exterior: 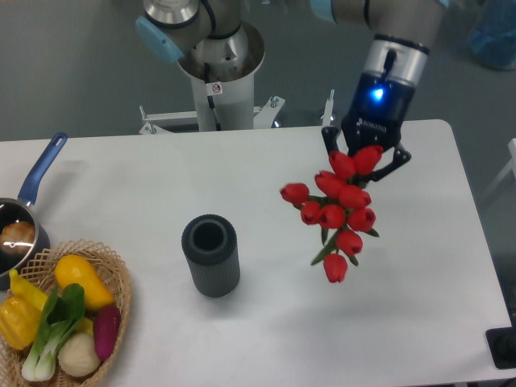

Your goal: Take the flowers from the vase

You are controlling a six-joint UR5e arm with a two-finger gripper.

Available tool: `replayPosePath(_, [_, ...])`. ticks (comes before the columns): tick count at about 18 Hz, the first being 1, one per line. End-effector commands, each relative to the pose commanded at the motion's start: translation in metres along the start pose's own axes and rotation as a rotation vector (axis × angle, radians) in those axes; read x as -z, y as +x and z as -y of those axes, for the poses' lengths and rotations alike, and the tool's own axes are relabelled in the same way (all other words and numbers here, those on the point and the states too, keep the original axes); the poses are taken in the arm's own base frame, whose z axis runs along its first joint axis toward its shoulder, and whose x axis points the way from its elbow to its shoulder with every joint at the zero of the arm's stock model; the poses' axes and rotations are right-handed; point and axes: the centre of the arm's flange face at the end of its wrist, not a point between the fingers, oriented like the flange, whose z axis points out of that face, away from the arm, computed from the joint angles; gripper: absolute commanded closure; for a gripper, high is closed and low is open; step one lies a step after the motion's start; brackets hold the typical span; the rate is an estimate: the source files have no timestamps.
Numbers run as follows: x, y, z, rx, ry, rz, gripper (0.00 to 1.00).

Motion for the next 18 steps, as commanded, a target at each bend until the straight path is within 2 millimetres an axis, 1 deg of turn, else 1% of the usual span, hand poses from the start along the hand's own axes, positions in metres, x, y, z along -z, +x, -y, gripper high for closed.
replayPosePath(3, [-0.022, -0.004, -0.01, -0.003, -0.105, -0.006, 0.85])
replayPosePath(4, [-0.026, -0.007, -0.014, -0.005, -0.144, -0.002, 0.85])
replayPosePath(5, [-0.036, -0.006, -0.01, -0.024, -0.168, -0.011, 0.85])
replayPosePath(6, [-0.05, -0.004, -0.006, -0.044, -0.196, -0.024, 0.85])
replayPosePath(7, [-0.056, -0.007, -0.004, -0.059, -0.234, -0.019, 0.85])
replayPosePath(9, [-0.068, -0.008, 0.012, -0.101, -0.309, -0.008, 0.84])
replayPosePath(11, [-0.07, -0.008, 0.028, -0.138, -0.376, 0.011, 0.85])
replayPosePath(13, [-0.07, -0.01, 0.029, -0.136, -0.425, -0.012, 0.84])
replayPosePath(15, [-0.068, -0.01, 0.032, -0.132, -0.436, -0.031, 0.84])
replayPosePath(18, [-0.069, -0.009, 0.032, -0.132, -0.437, -0.034, 0.84])
